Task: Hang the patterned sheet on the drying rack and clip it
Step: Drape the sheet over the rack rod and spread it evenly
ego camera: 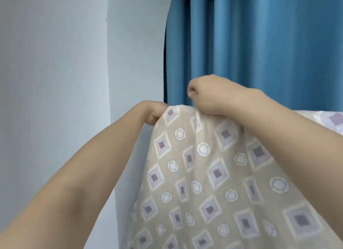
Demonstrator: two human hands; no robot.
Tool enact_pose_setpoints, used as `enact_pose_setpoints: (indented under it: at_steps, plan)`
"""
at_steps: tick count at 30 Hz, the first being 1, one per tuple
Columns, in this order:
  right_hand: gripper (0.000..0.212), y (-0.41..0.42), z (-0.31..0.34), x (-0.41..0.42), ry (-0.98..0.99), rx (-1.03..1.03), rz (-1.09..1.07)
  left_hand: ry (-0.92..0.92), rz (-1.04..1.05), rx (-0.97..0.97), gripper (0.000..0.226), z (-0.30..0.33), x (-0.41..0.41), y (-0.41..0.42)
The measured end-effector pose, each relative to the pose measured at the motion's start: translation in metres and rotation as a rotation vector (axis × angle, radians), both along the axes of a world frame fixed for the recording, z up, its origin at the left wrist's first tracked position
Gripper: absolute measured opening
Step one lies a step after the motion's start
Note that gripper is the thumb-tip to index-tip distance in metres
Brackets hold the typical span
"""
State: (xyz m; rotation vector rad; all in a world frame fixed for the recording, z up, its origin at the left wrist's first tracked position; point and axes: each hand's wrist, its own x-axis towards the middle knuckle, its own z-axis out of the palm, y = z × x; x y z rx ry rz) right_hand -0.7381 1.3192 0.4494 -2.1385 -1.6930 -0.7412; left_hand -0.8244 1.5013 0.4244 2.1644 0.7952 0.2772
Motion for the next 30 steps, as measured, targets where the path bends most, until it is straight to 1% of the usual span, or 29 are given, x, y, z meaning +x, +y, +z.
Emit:
enact_pose_setpoints:
  at_steps: [1, 2, 3, 4, 6, 8, 9, 10, 11, 12, 13, 15, 16, 17, 18, 19, 20, 23, 24, 25, 26, 27, 29, 30]
  plan:
    - [0.029, 0.002, -0.004, -0.007, 0.053, -0.061, 0.094, 0.002, -0.005, 0.008, 0.011, -0.011, -0.007, -0.002]
    - [0.039, 0.003, -0.008, -0.014, 0.075, -0.142, 0.133, -0.030, 0.005, 0.015, 0.016, -0.022, -0.016, -0.004]
    - [0.048, 0.006, -0.013, -0.019, 0.052, -0.208, 0.128, -0.098, 0.023, -0.007, 0.020, -0.033, -0.026, -0.005]
    - [0.053, 0.009, -0.017, -0.021, 0.004, -0.232, 0.102, -0.179, 0.050, -0.056, 0.023, -0.046, -0.036, -0.005]
    - [0.051, 0.012, -0.023, -0.022, -0.120, -0.172, 0.040, -0.349, 0.075, -0.192, 0.031, -0.075, -0.055, -0.008]
    - [0.048, 0.010, -0.027, -0.024, -0.224, -0.109, 0.002, -0.512, 0.009, -0.320, 0.040, -0.108, -0.079, -0.018]
    - [0.046, 0.010, -0.030, -0.026, -0.255, -0.086, -0.003, -0.548, -0.041, -0.359, 0.045, -0.125, -0.092, -0.021]
    - [0.045, 0.008, -0.032, -0.027, -0.285, -0.056, -0.004, -0.519, -0.086, -0.390, 0.053, -0.140, -0.106, -0.027]
    - [0.044, 0.009, -0.034, -0.027, -0.314, -0.023, -0.005, -0.432, -0.098, -0.382, 0.062, -0.157, -0.117, -0.026]
    - [0.043, 0.008, -0.037, -0.027, -0.338, 0.010, -0.004, -0.310, -0.076, -0.338, 0.063, -0.173, -0.125, -0.027]
    - [0.042, 0.007, -0.039, -0.027, -0.356, 0.039, -0.005, -0.180, -0.020, -0.259, 0.055, -0.186, -0.131, -0.025]
    - [0.041, 0.007, -0.041, -0.025, -0.379, 0.086, -0.020, 0.016, 0.127, -0.097, 0.024, -0.200, -0.134, -0.027]
    - [0.040, 0.006, -0.042, -0.025, -0.386, 0.103, -0.023, 0.072, 0.202, -0.040, 0.017, -0.198, -0.134, -0.030]
    - [0.039, 0.006, -0.042, -0.025, -0.391, 0.116, -0.022, 0.099, 0.290, 0.018, 0.021, -0.192, -0.134, -0.029]
    - [0.037, 0.007, -0.043, -0.025, -0.395, 0.122, -0.021, 0.080, 0.367, 0.057, 0.023, -0.181, -0.134, -0.028]
    - [0.036, 0.007, -0.043, -0.025, -0.397, 0.124, -0.020, 0.011, 0.431, 0.083, 0.020, -0.165, -0.133, -0.027]
    - [0.035, 0.007, -0.043, -0.024, -0.403, 0.125, -0.018, -0.101, 0.498, 0.098, 0.018, -0.147, -0.131, -0.027]
    - [0.034, 0.009, -0.045, -0.023, -0.428, 0.130, -0.022, -0.582, 0.658, 0.142, 0.021, -0.079, -0.125, -0.022]
    - [0.033, 0.010, -0.045, -0.024, -0.428, 0.129, -0.027, -0.740, 0.686, 0.193, 0.022, -0.057, -0.121, -0.024]
    - [0.032, 0.010, -0.046, -0.024, -0.422, 0.126, -0.029, -0.859, 0.721, 0.276, 0.022, -0.037, -0.119, -0.022]
    - [0.029, 0.010, -0.046, -0.025, -0.408, 0.120, -0.029, -0.934, 0.761, 0.388, 0.020, -0.019, -0.117, -0.023]
    - [0.027, 0.010, -0.046, -0.025, -0.393, 0.111, -0.031, -0.952, 0.789, 0.514, 0.018, -0.007, -0.116, -0.025]
    - [0.027, 0.008, -0.046, -0.026, -0.380, 0.107, -0.026, -0.882, 0.793, 0.705, 0.024, 0.000, -0.112, -0.032]
    - [0.029, 0.006, -0.046, -0.026, -0.379, 0.117, -0.017, -0.831, 0.763, 0.747, 0.026, -0.002, -0.109, -0.037]
